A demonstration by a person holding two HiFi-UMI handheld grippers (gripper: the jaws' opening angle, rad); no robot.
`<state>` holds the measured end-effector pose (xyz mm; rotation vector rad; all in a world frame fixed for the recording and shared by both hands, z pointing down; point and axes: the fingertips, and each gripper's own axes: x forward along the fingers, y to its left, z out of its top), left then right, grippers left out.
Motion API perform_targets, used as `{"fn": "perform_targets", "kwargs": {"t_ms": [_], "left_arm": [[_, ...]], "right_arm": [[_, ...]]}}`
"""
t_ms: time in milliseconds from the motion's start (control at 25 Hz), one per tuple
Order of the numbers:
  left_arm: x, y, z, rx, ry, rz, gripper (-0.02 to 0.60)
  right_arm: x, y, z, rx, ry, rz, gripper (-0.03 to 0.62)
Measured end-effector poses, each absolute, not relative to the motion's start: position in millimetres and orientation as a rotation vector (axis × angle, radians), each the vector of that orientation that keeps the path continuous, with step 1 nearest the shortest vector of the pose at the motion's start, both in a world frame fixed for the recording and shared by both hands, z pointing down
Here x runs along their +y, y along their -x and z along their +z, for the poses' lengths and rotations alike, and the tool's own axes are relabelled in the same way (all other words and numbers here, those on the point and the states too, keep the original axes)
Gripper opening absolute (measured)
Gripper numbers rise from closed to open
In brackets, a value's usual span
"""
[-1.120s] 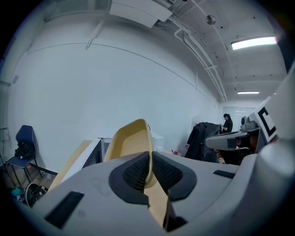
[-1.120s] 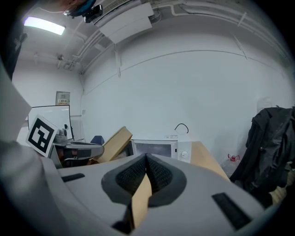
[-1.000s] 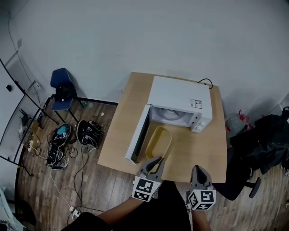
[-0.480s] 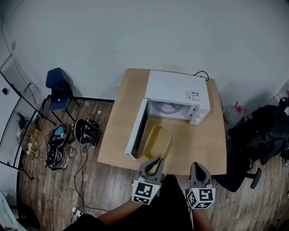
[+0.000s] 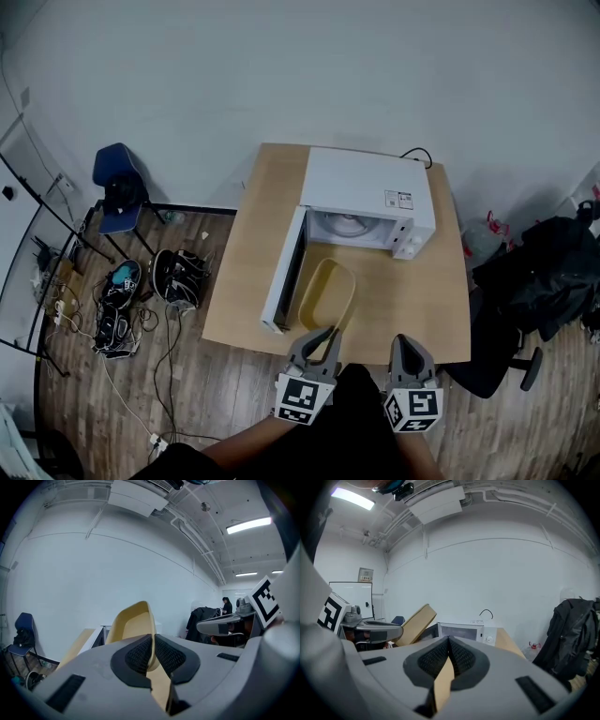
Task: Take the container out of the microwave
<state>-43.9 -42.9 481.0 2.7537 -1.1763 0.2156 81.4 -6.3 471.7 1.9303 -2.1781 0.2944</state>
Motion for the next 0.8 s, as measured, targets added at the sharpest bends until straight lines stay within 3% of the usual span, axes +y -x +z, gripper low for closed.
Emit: {"fn": "perform_targets", "kwargs": {"t_ms": [800], "left_arm": [[-56.2,30.9,489.7,-1.142,-2.77,0.271,0.029]], "right_arm": [[-16.5,-91.0,477.4,-2.155,-1.918,0.296,0.057]]}}
